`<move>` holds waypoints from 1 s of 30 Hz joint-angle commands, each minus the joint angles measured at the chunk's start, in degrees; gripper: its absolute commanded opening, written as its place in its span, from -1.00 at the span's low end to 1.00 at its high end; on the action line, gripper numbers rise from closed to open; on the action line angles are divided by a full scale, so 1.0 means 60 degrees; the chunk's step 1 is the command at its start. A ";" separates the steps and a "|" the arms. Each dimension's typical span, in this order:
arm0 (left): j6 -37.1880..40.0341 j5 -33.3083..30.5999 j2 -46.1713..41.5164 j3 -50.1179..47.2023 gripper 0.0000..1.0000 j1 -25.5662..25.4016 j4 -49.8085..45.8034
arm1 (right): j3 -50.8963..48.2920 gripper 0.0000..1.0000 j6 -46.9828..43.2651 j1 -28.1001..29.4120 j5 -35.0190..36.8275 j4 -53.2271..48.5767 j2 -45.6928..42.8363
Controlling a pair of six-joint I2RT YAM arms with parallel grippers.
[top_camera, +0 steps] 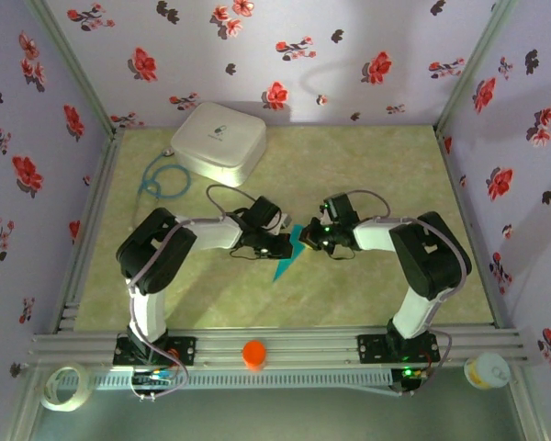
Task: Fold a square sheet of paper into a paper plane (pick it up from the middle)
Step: Fold the wing for the fifth time at the center of the table.
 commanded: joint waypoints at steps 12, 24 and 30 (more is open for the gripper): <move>-0.0590 -0.0169 0.0018 -0.1093 -1.00 0.0013 0.0078 | -0.0143 -1.00 0.0227 -0.0018 -0.0498 0.0864 0.0418; -0.0704 -0.0142 0.0018 -0.1301 -1.00 0.0013 0.0328 | 0.0072 -0.97 -0.0012 -0.1778 -0.0993 0.0825 0.0478; -0.0912 -0.0196 -0.0274 -0.1691 -1.00 0.0013 0.0860 | -0.0030 -0.91 0.0122 -0.1724 -0.0381 0.0140 -0.0828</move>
